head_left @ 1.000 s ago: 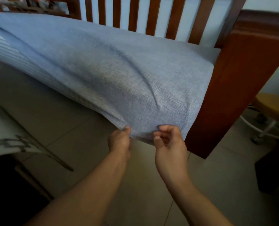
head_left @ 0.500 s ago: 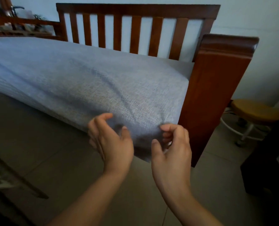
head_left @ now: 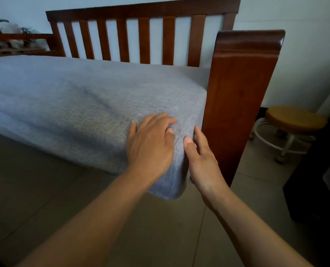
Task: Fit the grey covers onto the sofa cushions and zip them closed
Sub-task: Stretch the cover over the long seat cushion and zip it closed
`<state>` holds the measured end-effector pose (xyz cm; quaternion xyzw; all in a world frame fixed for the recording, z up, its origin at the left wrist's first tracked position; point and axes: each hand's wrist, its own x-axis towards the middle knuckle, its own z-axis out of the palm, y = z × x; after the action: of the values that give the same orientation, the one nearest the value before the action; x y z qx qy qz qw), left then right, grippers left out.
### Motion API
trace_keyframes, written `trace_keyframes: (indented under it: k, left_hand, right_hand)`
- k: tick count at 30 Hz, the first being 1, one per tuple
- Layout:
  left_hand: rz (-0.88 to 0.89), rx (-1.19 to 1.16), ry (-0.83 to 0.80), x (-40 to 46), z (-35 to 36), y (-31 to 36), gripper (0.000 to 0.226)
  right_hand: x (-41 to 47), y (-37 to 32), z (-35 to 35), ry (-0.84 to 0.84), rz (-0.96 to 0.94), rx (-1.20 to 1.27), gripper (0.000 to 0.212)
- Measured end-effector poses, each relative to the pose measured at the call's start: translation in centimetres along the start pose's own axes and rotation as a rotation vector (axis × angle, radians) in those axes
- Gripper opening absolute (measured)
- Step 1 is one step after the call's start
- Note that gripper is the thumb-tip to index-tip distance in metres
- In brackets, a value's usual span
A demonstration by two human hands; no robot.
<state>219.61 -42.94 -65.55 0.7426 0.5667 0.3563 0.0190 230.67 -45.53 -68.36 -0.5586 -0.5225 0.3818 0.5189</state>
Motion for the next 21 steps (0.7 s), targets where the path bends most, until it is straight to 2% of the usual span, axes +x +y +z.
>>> trace_keyframes:
  k: [7,11,17,21]
  left_hand:
    - [0.061,0.067,-0.105,2.3,-0.9,0.6,0.037]
    - [-0.049,0.050,-0.170,4.7,-0.7,1.7,0.042]
    - [-0.125,0.074,-0.206,6.3,0.0,2.8,0.045]
    - [-0.163,0.148,-0.302,8.6,-0.1,3.1,0.053]
  right_hand:
    - [1.1,-0.5,0.0,0.056,-0.007,0.002,0.055]
    - [2.5,-1.1,-0.9,0.047,-0.031,-0.066,0.054]
    - [4.8,-2.6,-2.6,-0.052,0.013,-0.221,0.055]
    - [6.3,-4.1,-3.5,-0.155,0.058,-0.381,0.063]
